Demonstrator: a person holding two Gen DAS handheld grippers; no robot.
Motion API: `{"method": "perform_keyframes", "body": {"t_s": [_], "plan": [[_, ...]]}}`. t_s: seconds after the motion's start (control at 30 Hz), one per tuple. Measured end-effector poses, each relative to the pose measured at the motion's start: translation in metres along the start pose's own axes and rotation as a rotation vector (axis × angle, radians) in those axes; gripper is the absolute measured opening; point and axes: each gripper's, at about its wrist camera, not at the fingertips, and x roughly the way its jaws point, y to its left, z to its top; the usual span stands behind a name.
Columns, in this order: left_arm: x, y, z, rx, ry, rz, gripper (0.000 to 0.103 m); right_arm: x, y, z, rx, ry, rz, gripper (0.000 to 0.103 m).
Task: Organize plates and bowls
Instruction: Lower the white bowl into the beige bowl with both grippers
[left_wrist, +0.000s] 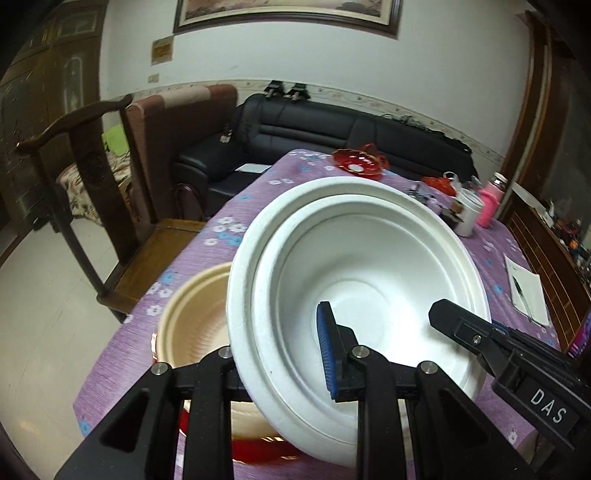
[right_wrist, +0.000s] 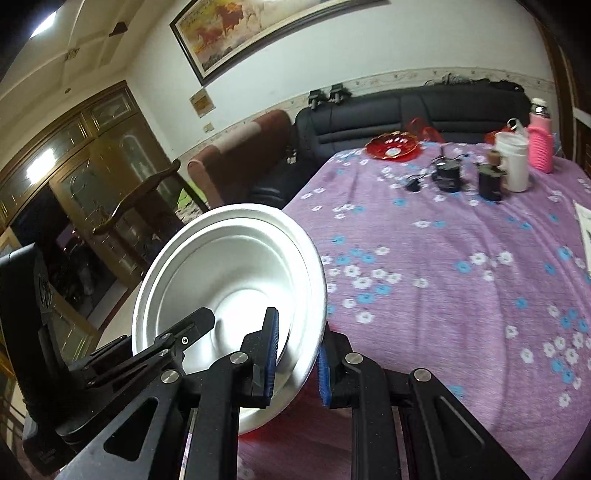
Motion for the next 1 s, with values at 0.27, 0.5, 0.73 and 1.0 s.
{"method": "perform_keyframes", "body": {"t_s": [0.27, 0.5, 0.73, 1.0], "plan": [[0.035, 0.035, 0.008, -0.043, 0.067, 0.064, 0.024, 0.057, 0.014, 0.004, 0.033, 0.109, 0.022, 0.021], [0.043, 0.053, 0.002, -0.088, 0.093, 0.077, 0.026, 0.072, 0.027, 0.001, -0.017, 0.139, 0.007, 0.021], [0.022, 0.061, 0.000, -0.120, 0.025, 0.078, 0.059, 0.069, 0.036, -0.003, -0.083, 0.097, -0.045, 0.049], [0.015, 0.066, -0.008, -0.151, -0.004, 0.068, 0.068, 0.038, 0.029, -0.005, -0.075, -0.015, -0.075, 0.070]]}}
